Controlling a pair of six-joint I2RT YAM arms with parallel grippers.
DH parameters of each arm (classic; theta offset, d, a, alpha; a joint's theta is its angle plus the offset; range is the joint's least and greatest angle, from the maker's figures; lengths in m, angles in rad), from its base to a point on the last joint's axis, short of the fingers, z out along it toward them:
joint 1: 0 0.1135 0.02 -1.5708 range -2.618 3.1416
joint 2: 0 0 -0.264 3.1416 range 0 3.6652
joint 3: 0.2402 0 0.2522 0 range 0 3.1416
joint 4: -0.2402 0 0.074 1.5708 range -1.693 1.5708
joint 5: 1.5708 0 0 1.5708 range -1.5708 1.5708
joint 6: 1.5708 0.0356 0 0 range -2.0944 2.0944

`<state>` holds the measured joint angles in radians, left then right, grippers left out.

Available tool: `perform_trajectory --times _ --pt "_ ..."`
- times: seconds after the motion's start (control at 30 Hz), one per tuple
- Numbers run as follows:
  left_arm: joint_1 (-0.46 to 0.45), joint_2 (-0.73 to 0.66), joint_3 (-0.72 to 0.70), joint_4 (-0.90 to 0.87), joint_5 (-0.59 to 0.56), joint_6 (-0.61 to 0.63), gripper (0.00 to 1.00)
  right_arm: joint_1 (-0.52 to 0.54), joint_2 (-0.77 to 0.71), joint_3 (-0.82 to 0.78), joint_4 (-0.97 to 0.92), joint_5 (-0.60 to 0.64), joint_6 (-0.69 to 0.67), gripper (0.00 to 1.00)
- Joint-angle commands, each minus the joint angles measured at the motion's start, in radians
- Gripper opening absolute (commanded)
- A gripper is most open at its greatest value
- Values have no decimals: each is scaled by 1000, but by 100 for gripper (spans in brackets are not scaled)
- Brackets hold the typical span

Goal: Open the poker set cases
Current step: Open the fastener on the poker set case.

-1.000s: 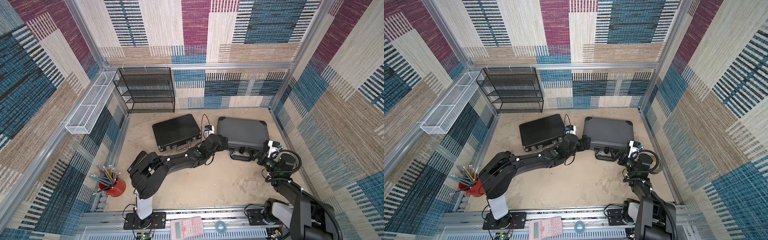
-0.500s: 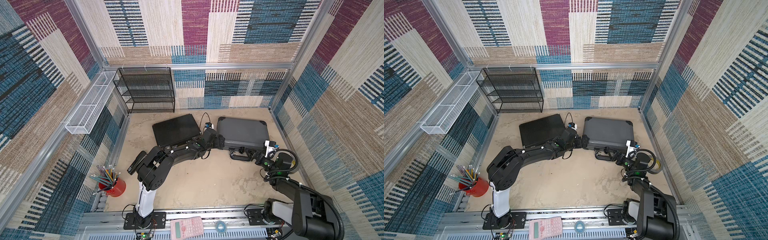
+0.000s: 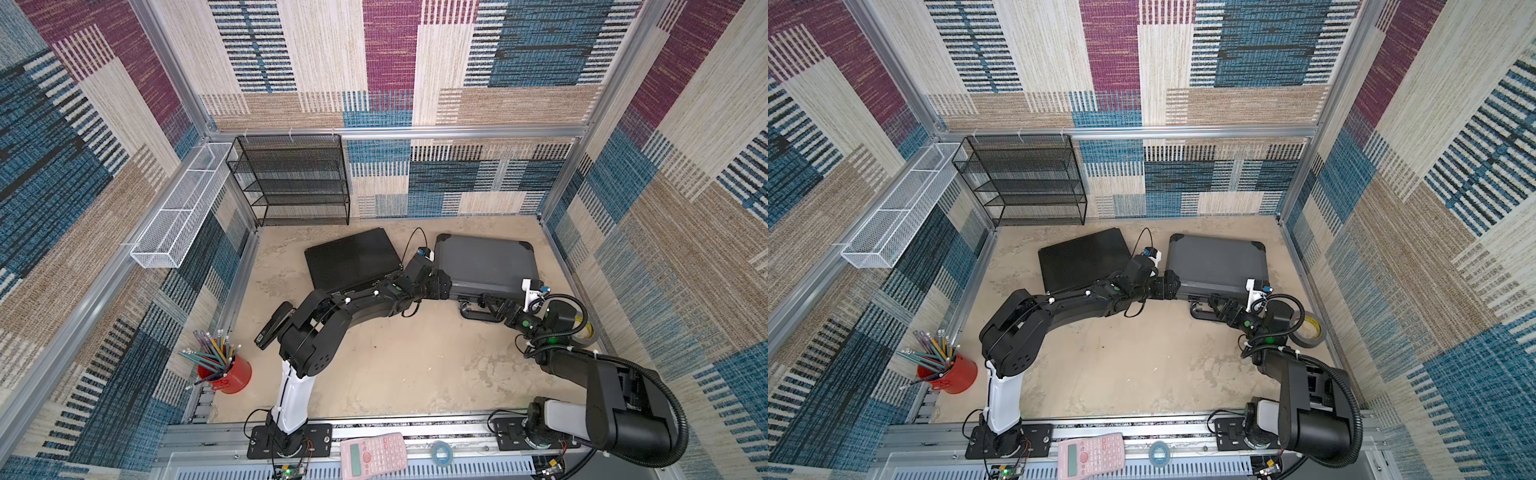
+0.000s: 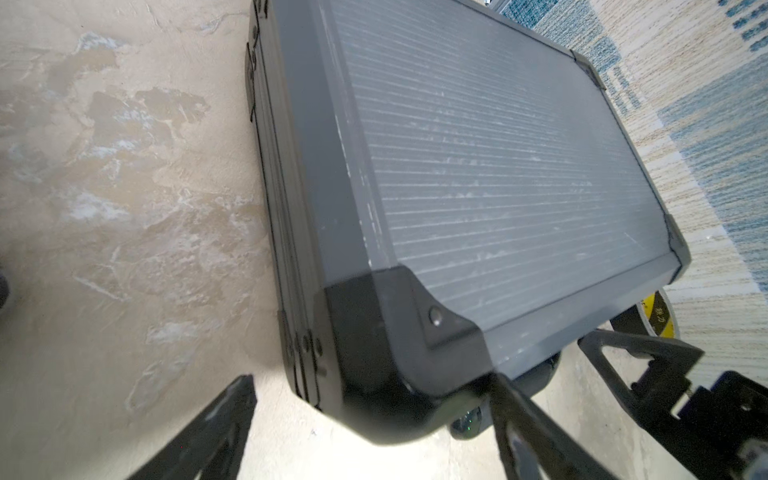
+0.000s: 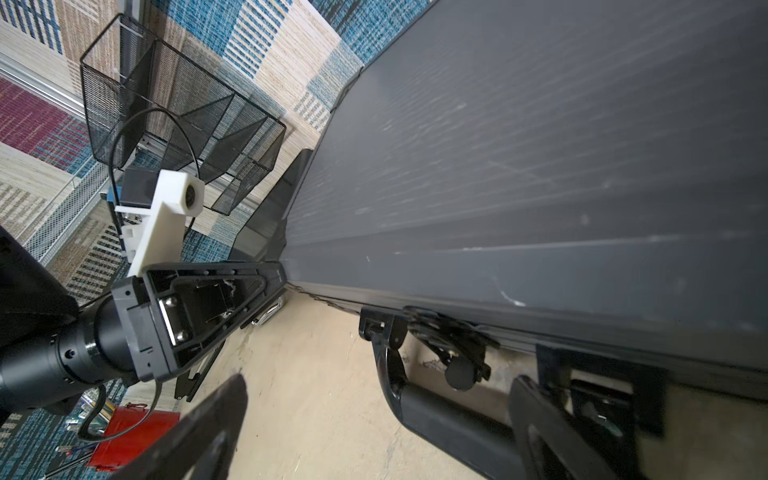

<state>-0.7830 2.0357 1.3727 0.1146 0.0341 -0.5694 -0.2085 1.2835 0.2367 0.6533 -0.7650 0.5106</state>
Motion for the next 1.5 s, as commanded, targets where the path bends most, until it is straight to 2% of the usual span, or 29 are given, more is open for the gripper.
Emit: perform_trajectory --times 0.0,0.23,0.5,0.67,0.77,0.93,1.07,1.33,1.47 --pt "9 21 13 -113 -50 39 87 12 16 15 40 14 -17 100" --pt "22 12 -32 -117 -77 28 85 32 59 30 49 32 -18 100" --pt "33 18 -45 -87 -30 23 79 48 108 64 33 58 -39 99" --pt "36 -56 -141 75 -14 -13 79 58 96 70 8 91 -61 98" --pt "37 -99 -153 95 -32 -6 82 59 75 58 -7 107 -66 99" --pt "40 -125 -135 102 -34 14 91 58 44 47 -24 121 -65 99" --pt "44 -83 -68 84 9 42 96 59 35 44 -18 124 -58 99" --pt "56 20 54 48 99 44 98 60 51 48 4 111 -60 99" --pt "58 62 120 -29 123 56 95 60 59 49 16 100 -53 99"
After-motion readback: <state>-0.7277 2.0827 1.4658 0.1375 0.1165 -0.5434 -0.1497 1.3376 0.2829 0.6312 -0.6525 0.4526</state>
